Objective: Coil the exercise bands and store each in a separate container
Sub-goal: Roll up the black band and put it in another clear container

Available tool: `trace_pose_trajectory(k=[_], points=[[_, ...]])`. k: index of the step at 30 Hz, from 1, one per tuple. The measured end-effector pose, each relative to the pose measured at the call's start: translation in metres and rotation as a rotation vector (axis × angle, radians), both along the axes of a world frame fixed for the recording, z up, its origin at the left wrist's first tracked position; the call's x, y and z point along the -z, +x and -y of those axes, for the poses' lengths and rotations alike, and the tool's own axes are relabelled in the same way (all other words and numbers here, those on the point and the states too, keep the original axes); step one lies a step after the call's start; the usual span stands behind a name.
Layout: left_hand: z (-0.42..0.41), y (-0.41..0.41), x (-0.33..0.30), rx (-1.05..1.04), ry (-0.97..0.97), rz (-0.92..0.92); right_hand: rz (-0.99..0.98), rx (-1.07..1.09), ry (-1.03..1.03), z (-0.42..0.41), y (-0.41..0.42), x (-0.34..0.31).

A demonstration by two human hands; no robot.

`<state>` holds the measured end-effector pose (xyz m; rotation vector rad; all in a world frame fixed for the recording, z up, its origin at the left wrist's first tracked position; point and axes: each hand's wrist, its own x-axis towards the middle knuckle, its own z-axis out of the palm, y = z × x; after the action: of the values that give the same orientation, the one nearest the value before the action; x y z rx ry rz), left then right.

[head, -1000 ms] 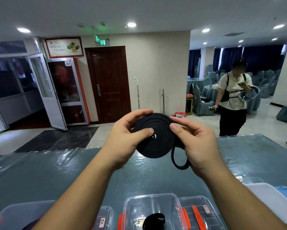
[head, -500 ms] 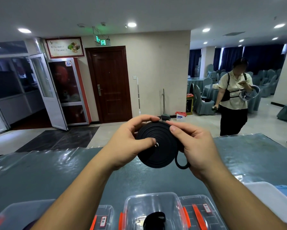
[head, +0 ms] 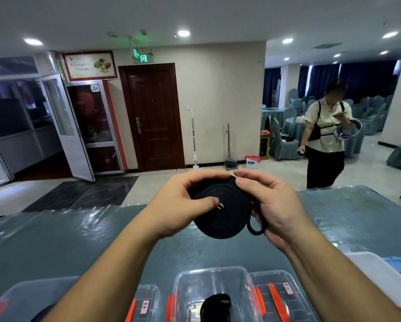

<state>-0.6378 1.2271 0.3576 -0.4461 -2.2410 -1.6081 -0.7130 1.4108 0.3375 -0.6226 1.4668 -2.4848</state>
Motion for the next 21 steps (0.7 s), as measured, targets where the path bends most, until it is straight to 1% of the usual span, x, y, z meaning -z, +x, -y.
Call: trace_pose_trajectory(k=[3,5,8,14,18,21], points=[[0.003,0.001,0.000,-0.014,0.022,0.019,-0.148,0.062,0.113,-0.003,0.002,0.003],[0.004,0.001,0.003,-0.031,0.028,0.009,-0.212,0.062,0.140,-0.006,0.004,0.003],[0.003,0.000,0.004,-0.034,0.052,0.011,-0.214,0.057,0.123,-0.007,0.005,0.003],[0.003,-0.001,-0.001,-0.029,0.035,0.042,-0.216,0.092,0.106,-0.006,0.003,0.005],[0.005,-0.003,0.006,-0.109,0.175,0.000,-0.177,0.083,0.069,-0.006,0.001,0.009],[0.006,-0.004,0.010,-0.087,0.192,0.072,-0.162,0.085,0.074,-0.006,0.000,0.011]])
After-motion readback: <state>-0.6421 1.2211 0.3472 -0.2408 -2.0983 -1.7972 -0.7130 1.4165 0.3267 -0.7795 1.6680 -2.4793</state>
